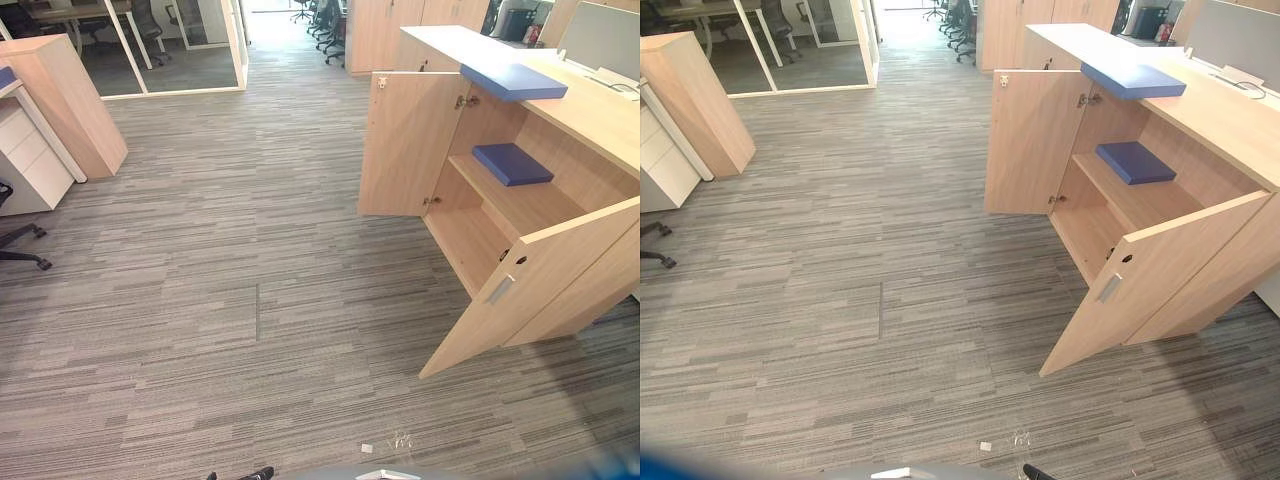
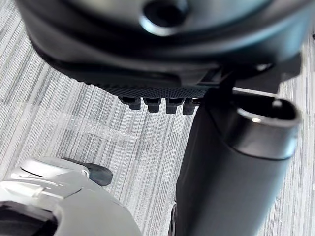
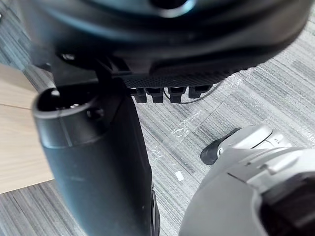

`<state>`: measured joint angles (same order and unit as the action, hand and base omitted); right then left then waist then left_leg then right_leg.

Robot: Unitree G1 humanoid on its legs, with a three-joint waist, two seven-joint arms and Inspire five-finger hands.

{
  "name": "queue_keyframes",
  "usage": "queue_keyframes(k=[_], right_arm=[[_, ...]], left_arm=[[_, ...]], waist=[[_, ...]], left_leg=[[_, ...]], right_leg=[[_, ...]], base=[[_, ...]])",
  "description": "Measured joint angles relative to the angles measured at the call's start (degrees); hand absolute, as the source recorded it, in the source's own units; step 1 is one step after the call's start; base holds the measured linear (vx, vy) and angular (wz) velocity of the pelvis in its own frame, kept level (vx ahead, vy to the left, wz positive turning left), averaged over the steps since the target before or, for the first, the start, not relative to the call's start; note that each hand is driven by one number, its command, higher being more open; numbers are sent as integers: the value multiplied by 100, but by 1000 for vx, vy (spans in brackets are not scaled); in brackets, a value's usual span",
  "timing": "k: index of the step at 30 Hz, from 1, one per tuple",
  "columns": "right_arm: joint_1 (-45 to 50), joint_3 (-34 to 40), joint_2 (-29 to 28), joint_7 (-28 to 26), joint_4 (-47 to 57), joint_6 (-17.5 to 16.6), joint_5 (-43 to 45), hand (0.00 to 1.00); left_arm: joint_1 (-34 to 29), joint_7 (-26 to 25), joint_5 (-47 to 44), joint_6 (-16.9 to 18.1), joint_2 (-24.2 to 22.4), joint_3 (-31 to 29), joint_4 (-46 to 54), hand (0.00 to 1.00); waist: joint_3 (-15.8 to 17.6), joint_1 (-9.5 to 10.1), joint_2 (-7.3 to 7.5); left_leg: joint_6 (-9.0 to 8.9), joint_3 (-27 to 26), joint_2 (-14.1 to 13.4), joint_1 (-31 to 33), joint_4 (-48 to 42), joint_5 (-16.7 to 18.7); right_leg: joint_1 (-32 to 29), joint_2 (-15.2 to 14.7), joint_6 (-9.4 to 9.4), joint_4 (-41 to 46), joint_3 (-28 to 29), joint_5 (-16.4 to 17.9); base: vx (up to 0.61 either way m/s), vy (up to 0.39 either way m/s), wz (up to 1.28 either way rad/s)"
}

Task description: Walk over to the cabinet, pick up the folder, carry it to the office cabinet, place the folder inside the office cabinet, then close the office cabinet door

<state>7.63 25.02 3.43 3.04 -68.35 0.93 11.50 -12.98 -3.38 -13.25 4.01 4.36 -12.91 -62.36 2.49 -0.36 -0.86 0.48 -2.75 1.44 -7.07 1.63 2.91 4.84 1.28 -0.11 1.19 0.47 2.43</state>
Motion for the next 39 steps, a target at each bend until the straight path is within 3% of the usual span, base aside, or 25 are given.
queue_keyframes(k=[10,18,20,22,23,24,25,26,27,28,31,34,35,36,37,38,39], right_arm=[[-53,130,-37,-5,3,-3,1,100],[-135,195,-83,52,17,-116,73,100],[-209,296,-163,94,28,-149,270,100],[-216,281,-243,109,265,-180,462,100],[-193,255,-249,120,401,-194,510,100],[-182,216,-250,135,403,-213,510,100],[-173,60,-229,151,403,-212,513,100],[-167,-76,-207,188,401,-209,512,100],[-168,-168,-183,212,401,-206,509,100],[-182,-229,-166,224,404,-206,507,100],[-347,-224,-192,227,395,-197,507,100],[-379,-274,-226,245,396,-192,612,100],[-371,-249,-239,260,391,-186,653,100],[-346,-233,-266,264,380,-181,653,100],[-335,-47,-310,231,273,-155,645,100],[-343,153,-405,211,285,-148,641,100],[-338,229,-454,223,281,-160,628,100]], left_arm=[[56,89,-186,96,-42,-88,-32,100],[139,-21,514,181,-26,-73,-8,100],[160,-39,530,184,-16,-113,42,100],[239,-63,587,184,-88,-395,223,100],[271,-51,556,183,-205,-694,255,100],[290,-46,472,178,-232,-849,271,100],[295,-84,146,183,-305,-1089,390,100],[216,-151,-233,245,-464,-1312,509,100],[191,-192,-423,301,-502,-1360,541,100],[158,-250,-581,329,-529,-1355,595,100],[152,-273,-647,366,-612,-1333,614,100],[130,-382,-638,383,-675,-1333,613,100],[101,-382,-640,397,-695,-1337,601,100],[88,-379,-636,394,-668,-1335,586,100],[37,-387,-620,402,-639,-1329,573,100],[42,-380,-496,414,-534,-1325,498,100],[50,-379,-410,414,-482,-1317,445,100]], waist=[[109,4,16],[199,4,40],[274,5,60],[515,24,70],[638,23,18],[677,27,46],[765,58,87],[789,145,123],[775,172,143],[741,232,141],[720,316,174],[688,311,85],[635,312,40],[574,319,71],[361,337,112],[205,333,238],[135,326,278]], left_leg=[[-3,-66,-19,-107,75,1],[-9,-87,-59,-130,81,5],[-143,-113,-92,19,-148,142],[-281,-252,-281,601,-1489,794],[-266,-559,-553,1067,-2639,1064],[-243,-687,-671,1365,-3345,1088],[57,-828,-906,1919,-4632,853],[77,-937,-1147,2289,-5377,930],[3,-952,-1223,2404,-5482,975],[-125,-959,-1321,2578,-5299,1049],[-246,-954,-1325,2632,-3673,955],[-403,-886,-1313,2635,-2045,458],[-484,-906,-1316,2694,-1952,138],[-478,-948,-1242,2707,-2103,-112],[-362,-1089,-1114,2826,-2425,-251],[-150,-1245,-936,2829,-2570,-28],[-92,-1298,-842,2806,-2581,53]], right_leg=[[94,23,24,-78,41,-15],[122,60,25,-79,52,-11],[75,73,-20,14,48,49],[-80,146,-152,438,-31,275],[-116,251,-275,635,-119,470],[-118,264,-308,742,-152,553],[-59,273,-373,966,-132,715],[-27,266,-430,1176,-22,864],[6,245,-430,1229,37,922],[41,160,-394,1279,139,1016],[215,-184,-189,1278,517,1210],[555,-592,138,1067,741,1532],[732,-779,294,995,787,1719],[820,-922,273,934,788,1793],[831,-1143,270,935,806,1747],[795,-1372,272,985,785,1500],[758,-1467,305,1032,787,1352]], base=[[-16,-12,-3],[-26,-19,-1],[-44,-46,-2],[-59,-51,11],[-92,-55,22],[-80,-64,18],[-2,-42,-10],[90,-48,-24],[158,-12,-40],[242,56,-50],[294,182,-55],[372,335,-39],[388,394,-29],[525,497,-35],[485,424,-32],[597,513,-28],[507,413,-10]])
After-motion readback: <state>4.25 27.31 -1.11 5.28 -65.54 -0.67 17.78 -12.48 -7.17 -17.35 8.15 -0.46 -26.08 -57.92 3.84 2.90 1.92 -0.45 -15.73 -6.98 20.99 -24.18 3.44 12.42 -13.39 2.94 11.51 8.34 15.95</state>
